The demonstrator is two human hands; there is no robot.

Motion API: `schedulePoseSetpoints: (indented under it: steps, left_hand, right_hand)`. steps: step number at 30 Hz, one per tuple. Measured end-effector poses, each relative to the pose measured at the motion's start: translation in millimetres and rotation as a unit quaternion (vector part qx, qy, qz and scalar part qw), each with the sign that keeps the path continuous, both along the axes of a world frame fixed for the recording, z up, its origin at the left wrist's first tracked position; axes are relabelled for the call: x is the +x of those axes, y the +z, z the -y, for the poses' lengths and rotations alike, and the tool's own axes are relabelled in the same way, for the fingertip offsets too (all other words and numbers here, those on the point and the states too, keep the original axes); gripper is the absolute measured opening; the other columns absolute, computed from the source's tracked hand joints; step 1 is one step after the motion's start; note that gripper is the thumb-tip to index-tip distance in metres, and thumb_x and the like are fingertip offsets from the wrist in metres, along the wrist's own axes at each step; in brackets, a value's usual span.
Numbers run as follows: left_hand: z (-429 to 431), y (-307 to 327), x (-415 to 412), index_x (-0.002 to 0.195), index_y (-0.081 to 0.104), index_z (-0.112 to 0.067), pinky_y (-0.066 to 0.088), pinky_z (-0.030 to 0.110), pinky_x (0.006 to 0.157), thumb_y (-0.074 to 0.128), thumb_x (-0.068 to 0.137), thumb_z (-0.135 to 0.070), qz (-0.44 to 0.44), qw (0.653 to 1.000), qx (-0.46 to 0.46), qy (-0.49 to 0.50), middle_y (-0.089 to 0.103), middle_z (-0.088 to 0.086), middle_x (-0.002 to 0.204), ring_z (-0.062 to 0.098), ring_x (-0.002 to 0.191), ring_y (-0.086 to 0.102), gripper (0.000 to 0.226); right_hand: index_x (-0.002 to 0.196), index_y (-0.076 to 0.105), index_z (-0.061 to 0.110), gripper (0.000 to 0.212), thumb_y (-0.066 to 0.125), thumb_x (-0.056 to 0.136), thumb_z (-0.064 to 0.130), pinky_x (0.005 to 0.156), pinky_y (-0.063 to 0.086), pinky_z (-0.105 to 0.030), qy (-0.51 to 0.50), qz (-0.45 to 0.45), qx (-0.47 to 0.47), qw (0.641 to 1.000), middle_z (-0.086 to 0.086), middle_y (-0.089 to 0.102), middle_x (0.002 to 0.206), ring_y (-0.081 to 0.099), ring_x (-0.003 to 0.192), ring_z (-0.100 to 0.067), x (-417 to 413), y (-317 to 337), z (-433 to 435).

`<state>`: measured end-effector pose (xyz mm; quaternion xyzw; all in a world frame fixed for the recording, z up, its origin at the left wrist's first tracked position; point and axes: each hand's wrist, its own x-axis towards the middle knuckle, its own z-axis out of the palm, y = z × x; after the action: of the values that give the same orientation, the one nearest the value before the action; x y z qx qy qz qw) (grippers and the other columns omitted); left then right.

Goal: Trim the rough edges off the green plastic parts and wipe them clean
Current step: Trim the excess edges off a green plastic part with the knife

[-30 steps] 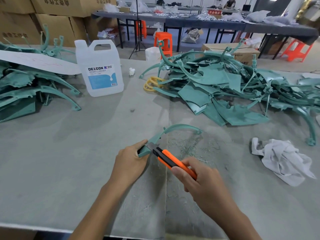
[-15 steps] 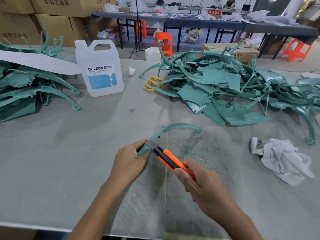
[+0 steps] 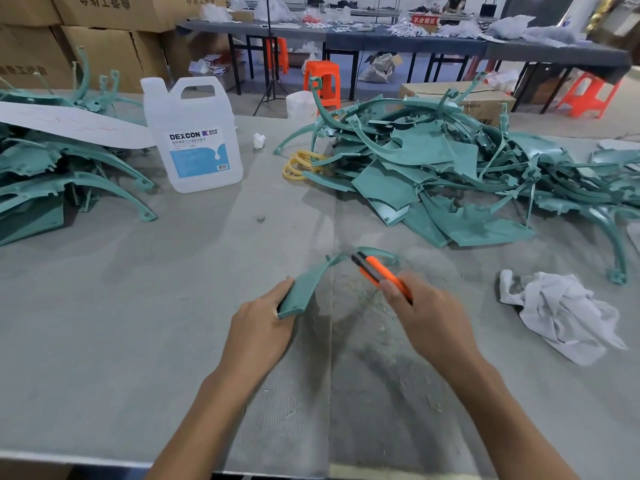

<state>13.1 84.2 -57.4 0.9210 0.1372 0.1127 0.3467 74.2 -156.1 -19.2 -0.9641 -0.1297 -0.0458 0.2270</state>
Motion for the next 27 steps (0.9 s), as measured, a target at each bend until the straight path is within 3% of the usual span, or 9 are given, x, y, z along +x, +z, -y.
schedulePoseSetpoints:
  steps: [4, 6, 10, 15, 19, 22, 27]
  left_hand:
    - [-1, 0, -3, 0.143, 0.051, -0.041, 0.039, 0.028, 0.069, 0.054, 0.096, -0.032, -0.009, 1.0, -0.012, -0.008, 0.074, -0.003, 0.11, 0.024, 0.092, 0.065, 0.048]
    - [0, -1, -5, 0.143, 0.051, -0.041, 0.039, 0.027, 0.07, 0.055, 0.096, -0.031, -0.008, 1.0, -0.01, -0.009, 0.074, -0.003, 0.114, 0.023, 0.093, 0.066, 0.049]
    - [0, -1, -1, 0.143, 0.052, -0.041, 0.037, 0.025, 0.069, 0.058, 0.093, -0.026, 0.006, 1.0, 0.0, -0.005, 0.073, -0.003, 0.118, 0.024, 0.095, 0.066, 0.052]
    - [2, 0, -2, 0.14, 0.056, -0.039, 0.035, 0.025, 0.071, 0.06, 0.09, -0.021, 0.011, 1.0, 0.01, 0.004, 0.073, 0.0, 0.118, 0.028, 0.1, 0.065, 0.053]
    - [0, -1, -2, 0.139, 0.057, -0.041, 0.039, 0.028, 0.071, 0.06, 0.092, -0.025, 0.023, 1.0, 0.014, -0.008, 0.073, 0.001, 0.114, 0.029, 0.101, 0.065, 0.05]
    - [-1, -2, -1, 0.141, 0.056, -0.037, 0.047, 0.032, 0.086, 0.061, 0.094, -0.029, 0.017, 1.0, -0.002, 0.003, 0.07, 0.0, 0.126, 0.029, 0.112, 0.064, 0.048]
    - [1, -1, 0, 0.142, 0.055, -0.039, 0.042, 0.033, 0.077, 0.06, 0.092, -0.024, 0.006, 1.0, 0.023, -0.003, 0.072, 0.004, 0.121, 0.032, 0.105, 0.065, 0.052]
  right_hand:
    - [0.099, 0.053, 0.019, 0.042, 0.033, 0.105, 0.056, 0.07, 0.053, -0.043, -0.091, -0.046, -0.082, 0.991, -0.008, 0.066, 0.085, 0.062, 0.076, -0.03, 50, -4, 24]
    - [0.104, 0.053, 0.02, 0.037, 0.035, 0.106, 0.053, 0.076, 0.053, -0.045, -0.103, -0.062, -0.054, 0.991, -0.009, 0.067, 0.086, 0.063, 0.079, -0.033, 50, -4, 32]
    - [0.1, 0.045, 0.035, 0.028, 0.032, 0.1, 0.06, 0.069, 0.054, -0.042, -0.009, -0.062, 0.042, 0.997, 0.005, 0.068, 0.073, 0.064, 0.067, -0.018, 6, 6, 20]
    - [0.104, 0.042, 0.035, 0.034, 0.025, 0.095, 0.063, 0.069, 0.052, -0.043, 0.117, -0.082, -0.01, 0.99, 0.004, 0.067, 0.076, 0.062, 0.066, -0.019, -46, 33, -1]
    - [0.102, 0.041, 0.036, 0.034, 0.026, 0.094, 0.065, 0.064, 0.048, -0.04, 0.149, -0.063, -0.049, 0.986, 0.004, 0.059, 0.067, 0.056, 0.061, -0.016, -54, 51, 1]
    - [0.104, 0.043, 0.037, 0.036, 0.027, 0.093, 0.067, 0.06, 0.046, -0.038, 0.167, -0.045, -0.076, 0.982, 0.005, 0.057, 0.065, 0.054, 0.059, -0.016, -49, 51, 2]
    - [0.103, 0.051, 0.033, 0.026, 0.039, 0.102, 0.056, 0.051, 0.043, -0.034, 0.151, -0.019, -0.058, 0.987, 0.004, 0.056, 0.063, 0.054, 0.053, -0.012, -17, 34, -6]
